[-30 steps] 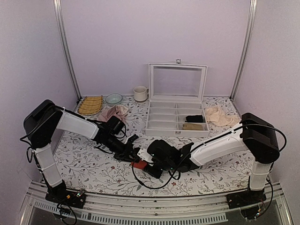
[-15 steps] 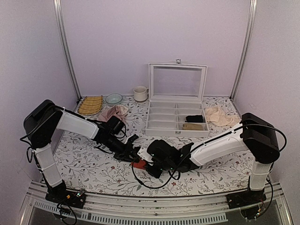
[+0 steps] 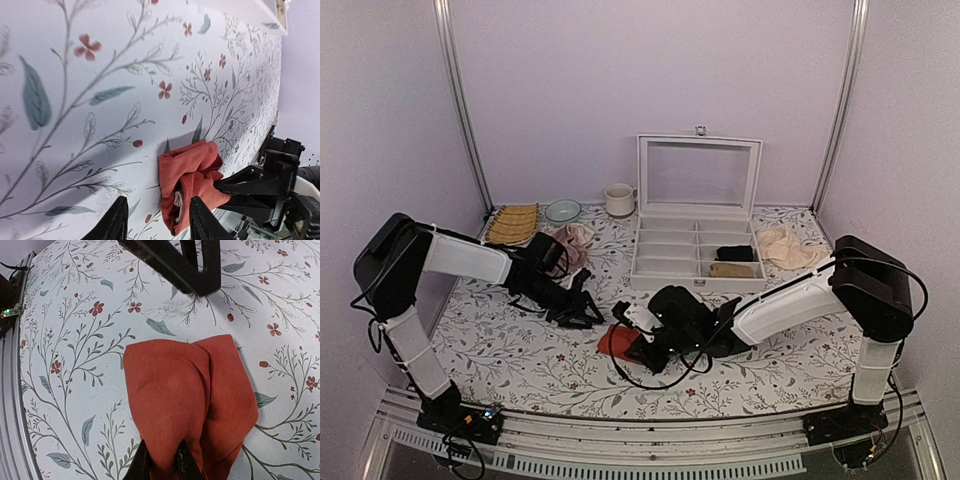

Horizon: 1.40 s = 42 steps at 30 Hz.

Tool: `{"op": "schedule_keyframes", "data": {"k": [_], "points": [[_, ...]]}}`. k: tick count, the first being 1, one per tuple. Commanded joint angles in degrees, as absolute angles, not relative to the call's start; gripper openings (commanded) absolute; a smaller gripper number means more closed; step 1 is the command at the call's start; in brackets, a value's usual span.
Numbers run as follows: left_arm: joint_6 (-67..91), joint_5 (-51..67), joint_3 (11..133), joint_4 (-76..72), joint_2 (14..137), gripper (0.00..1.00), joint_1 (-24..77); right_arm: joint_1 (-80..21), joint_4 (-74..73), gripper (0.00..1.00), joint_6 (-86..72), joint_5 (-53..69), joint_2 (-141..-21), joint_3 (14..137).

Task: Roll the underwear
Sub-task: Roll the underwear at the center of the board.

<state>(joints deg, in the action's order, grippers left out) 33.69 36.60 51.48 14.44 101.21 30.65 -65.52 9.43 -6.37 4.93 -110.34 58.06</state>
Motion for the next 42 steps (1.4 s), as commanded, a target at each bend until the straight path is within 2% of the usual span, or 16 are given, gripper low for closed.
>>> {"op": "schedule_keyframes", "data": {"k": [1,13,23,37,40,42], "points": [[35.5,34.9,50.9,14.1,96.7,0.42,27.9,-62.8,5.7,0.00,-11.5,16.6,-114.1,55.5],[37.0,35.5,49.3,11.4,95.5,0.42,27.2,-54.1,10.4,0.00,-21.9,39.0,-119.9,55.5],[37.2,35.9,47.0,9.4,94.5,0.42,27.1,-51.2,10.9,0.00,-32.7,49.6,-126.6,59.1],[36.8,35.2,44.5,9.0,92.3,0.43,28.0,-49.1,-4.1,0.00,-37.1,50.3,-132.7,65.6],[35.8,36.3,43.5,9.0,91.9,0.49,28.6,-48.9,-7.3,0.00,-34.9,48.2,-132.8,66.8],[35.3,37.0,42.8,9.0,91.7,0.49,29.2,-48.9,-8.1,0.00,-34.1,47.4,-132.5,66.9]]}}
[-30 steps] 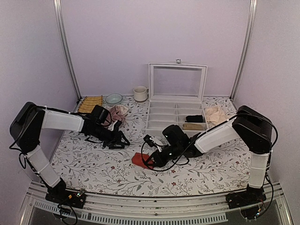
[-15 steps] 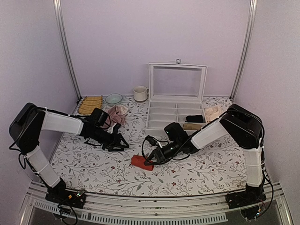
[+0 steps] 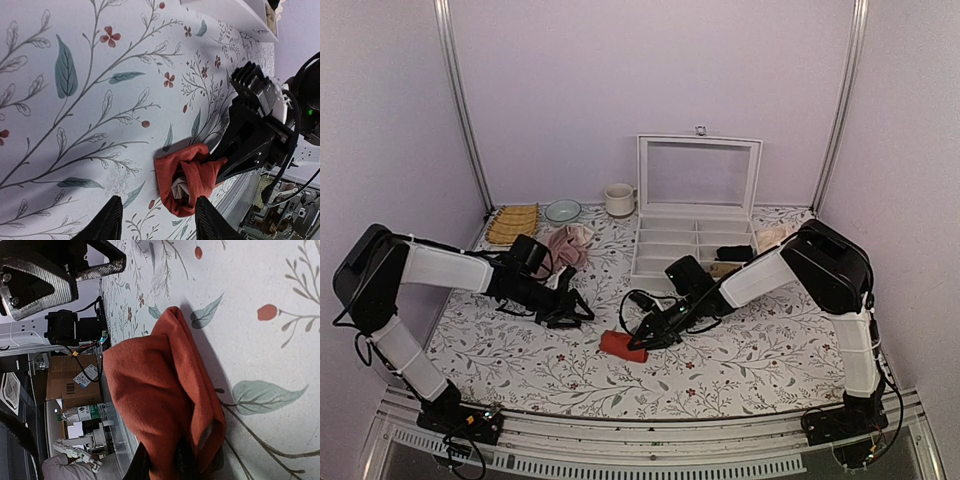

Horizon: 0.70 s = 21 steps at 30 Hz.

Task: Roll the underwear
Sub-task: Roll the underwear at the center of the board.

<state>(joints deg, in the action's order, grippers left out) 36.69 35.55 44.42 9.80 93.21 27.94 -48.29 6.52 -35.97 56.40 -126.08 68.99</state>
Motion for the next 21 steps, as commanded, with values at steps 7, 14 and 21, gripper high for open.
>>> {"op": "schedule_keyframes", "data": {"k": [7,14,21], "points": [[32.3,31.2,43.5,13.7,90.8,0.52,33.6,-48.9,-8.7,0.00,-34.4,46.5,-132.9,67.4],[36.2,26.5,42.5,12.0,90.0,0.53,34.9,-48.9,-9.7,0.00,-33.3,44.5,-132.3,67.5],[55.1,28.0,39.6,2.6,87.0,0.53,37.1,-48.9,-8.1,0.00,-34.7,41.9,-131.5,66.9]]}}
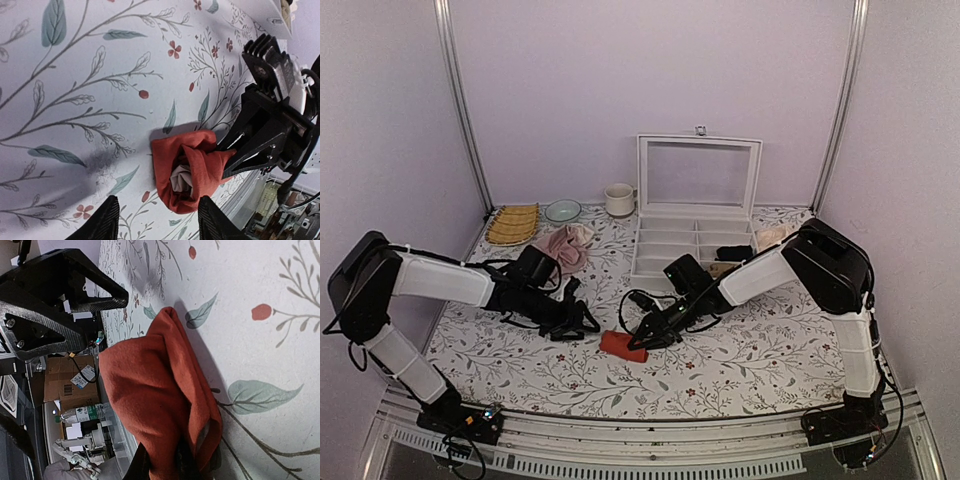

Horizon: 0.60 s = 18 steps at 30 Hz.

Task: Roll the underwear
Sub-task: Roll the underwear at the center of the board.

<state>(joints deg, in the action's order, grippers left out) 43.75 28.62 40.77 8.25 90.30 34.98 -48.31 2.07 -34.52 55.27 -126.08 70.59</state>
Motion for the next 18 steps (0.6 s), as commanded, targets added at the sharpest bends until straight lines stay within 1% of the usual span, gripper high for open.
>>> {"op": "schedule_keyframes", "data": {"k": [1,5,6,8,10,15,18], "points": [[57.3,26.9,39.8,2.2,86.2,0.54,38.4,-48.9,-8.0,0.00,-34.7,41.6,-131.3,66.9],[67.5,21.4,38.9,-1.0,83.4,0.56,42.7,-48.9,-7.2,0.00,-35.1,40.7,-130.9,66.2],[67.5,21.4,38.0,-2.8,83.1,0.56,43.6,-48.9,-6.7,0.00,-35.6,40.5,-130.8,65.8],[75.8,17.8,35.6,-7.2,82.8,0.57,45.8,-49.0,-5.9,0.00,-36.4,40.2,-130.7,65.1],[80.7,15.4,33.7,-11.0,83.8,0.58,47.9,-48.9,-5.6,0.00,-36.6,38.8,-130.0,64.0],[81.3,15.4,31.7,-17.6,87.4,0.58,52.6,-49.0,-4.6,0.00,-36.7,37.5,-128.2,61.5],[81.3,15.4,31.4,-18.7,88.9,0.58,54.6,-49.0,-3.4,0.00,-37.5,36.9,-127.4,60.3]]}}
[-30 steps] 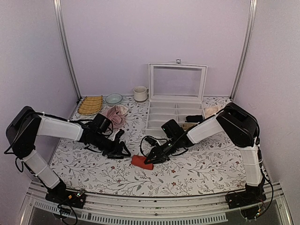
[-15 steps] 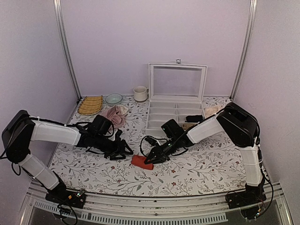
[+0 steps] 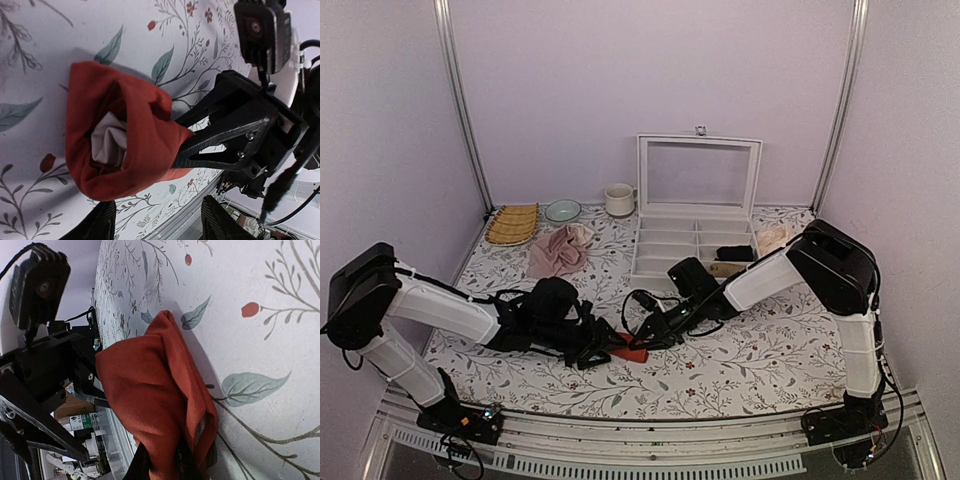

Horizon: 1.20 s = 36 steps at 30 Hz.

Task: Roll the underwear
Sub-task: Roll the underwear at the center of the board, then pick up the underwear from the center of the board.

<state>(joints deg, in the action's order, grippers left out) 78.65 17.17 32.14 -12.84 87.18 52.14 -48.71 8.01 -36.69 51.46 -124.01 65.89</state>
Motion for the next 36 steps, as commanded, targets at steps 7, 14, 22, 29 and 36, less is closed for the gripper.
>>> {"op": "schedule_keyframes", "data": {"k": [7,14,22,29,36], "points": [[81.3,15.4,32.5,-11.0,86.6,0.58,56.9,-49.0,-1.3,0.00,-39.2,36.9,-127.3,59.6],[95.8,0.5,31.0,-13.1,88.8,0.54,57.5,-49.8,0.0,0.00,-40.8,37.2,-127.0,58.8],[99.5,-3.0,29.4,-19.0,92.2,0.54,57.9,-51.1,0.6,0.00,-41.8,37.2,-126.5,58.4],[99.5,-3.0,32.5,-15.1,93.3,0.54,59.1,-51.1,1.5,0.00,-42.3,36.7,-126.2,57.9],[107.7,-10.0,35.2,-10.5,92.8,0.52,61.4,-51.2,3.1,0.00,-43.5,36.2,-125.5,57.0]]}}
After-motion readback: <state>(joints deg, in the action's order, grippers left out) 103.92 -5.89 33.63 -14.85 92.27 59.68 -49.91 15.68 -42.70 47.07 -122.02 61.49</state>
